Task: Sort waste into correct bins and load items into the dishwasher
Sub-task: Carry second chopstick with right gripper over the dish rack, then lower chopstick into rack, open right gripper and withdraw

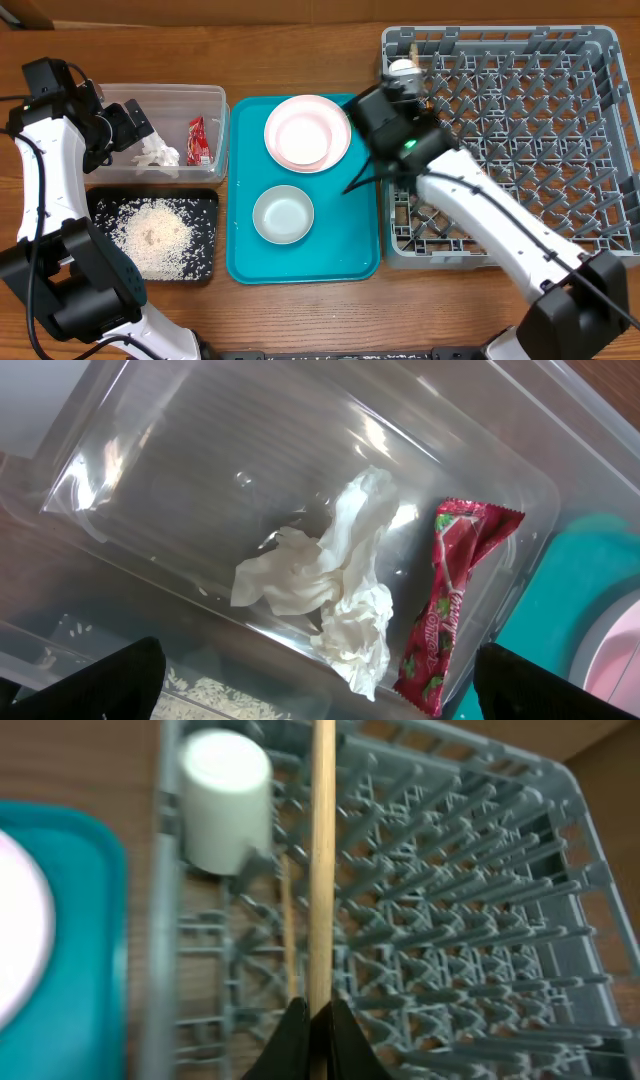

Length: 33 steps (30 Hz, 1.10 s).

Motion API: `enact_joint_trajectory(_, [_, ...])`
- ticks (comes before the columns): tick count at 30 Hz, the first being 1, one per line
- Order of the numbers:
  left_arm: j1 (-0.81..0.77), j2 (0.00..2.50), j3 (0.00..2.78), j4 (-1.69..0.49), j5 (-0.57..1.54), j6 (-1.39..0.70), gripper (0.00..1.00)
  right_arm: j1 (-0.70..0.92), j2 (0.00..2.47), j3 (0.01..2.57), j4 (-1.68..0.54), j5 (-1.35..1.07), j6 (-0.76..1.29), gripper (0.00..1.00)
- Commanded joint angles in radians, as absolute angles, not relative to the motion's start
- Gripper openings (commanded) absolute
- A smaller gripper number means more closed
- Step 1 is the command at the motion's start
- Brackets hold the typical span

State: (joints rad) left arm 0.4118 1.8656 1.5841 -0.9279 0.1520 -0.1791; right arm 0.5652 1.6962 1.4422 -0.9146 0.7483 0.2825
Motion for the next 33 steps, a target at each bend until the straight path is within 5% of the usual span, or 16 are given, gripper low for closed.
enact_joint_trajectory(1, [0.399, 1.832, 1.6, -0.93, 0.146, -0.16, 1.0, 0.482, 1.679, 1.464, -0.923, 0.569, 0.139, 0.04])
enact_joint_trajectory(14, [0.399, 1.832, 1.6, -0.93, 0.146, -0.16, 1.0, 0.247, 1.68, 1.454, -0.925, 0.138, 0.074, 0.04])
enact_joint_trajectory(33, [0.399, 1.832, 1.6, -0.93, 0.146, -0.16, 1.0, 0.241, 1.729, 1.42, -0.918, 0.125, 0.082, 0.05])
